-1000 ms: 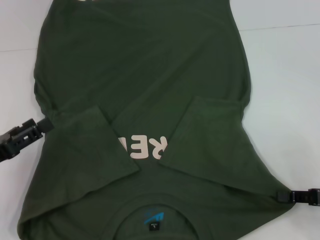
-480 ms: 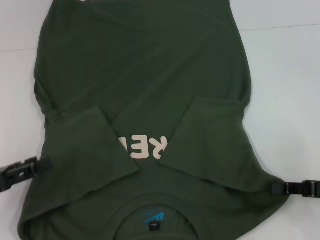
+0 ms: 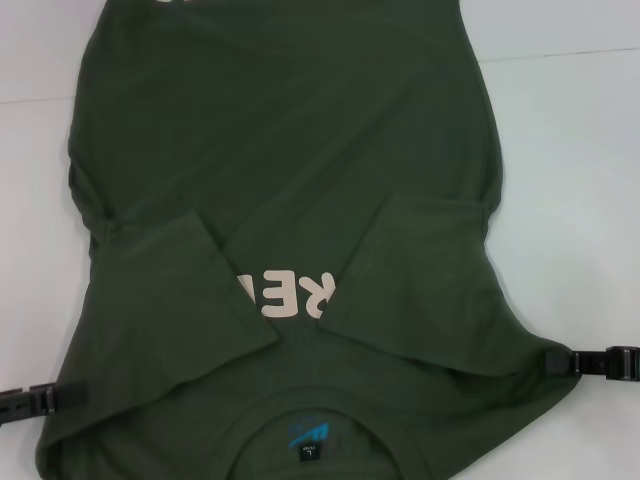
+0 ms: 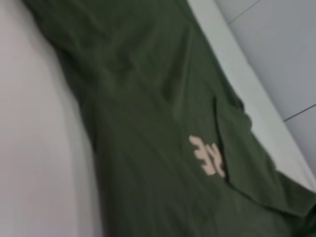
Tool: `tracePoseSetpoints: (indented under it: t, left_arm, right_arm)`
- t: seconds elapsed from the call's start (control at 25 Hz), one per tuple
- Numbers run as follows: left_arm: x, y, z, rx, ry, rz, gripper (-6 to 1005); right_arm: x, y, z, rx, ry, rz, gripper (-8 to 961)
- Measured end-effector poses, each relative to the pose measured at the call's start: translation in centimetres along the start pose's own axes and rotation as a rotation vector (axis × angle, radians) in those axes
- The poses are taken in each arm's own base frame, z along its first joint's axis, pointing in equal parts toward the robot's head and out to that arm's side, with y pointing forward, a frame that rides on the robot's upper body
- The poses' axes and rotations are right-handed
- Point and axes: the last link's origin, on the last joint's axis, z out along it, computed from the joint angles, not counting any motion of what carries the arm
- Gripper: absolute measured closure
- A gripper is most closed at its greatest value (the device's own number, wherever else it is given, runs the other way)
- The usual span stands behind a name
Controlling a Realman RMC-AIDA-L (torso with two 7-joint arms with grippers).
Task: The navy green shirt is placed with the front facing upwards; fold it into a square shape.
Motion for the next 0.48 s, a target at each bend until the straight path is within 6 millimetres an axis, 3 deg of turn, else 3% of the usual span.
tracePoseSetpoints:
  t: [0.48]
  left_arm:
    - [-0.5,-0.5,-2.0,0.069,-0.093,-0.050,121]
  right_arm:
    - [-0.3,0.0,0.1,0.007,-0.002,-0.006,878]
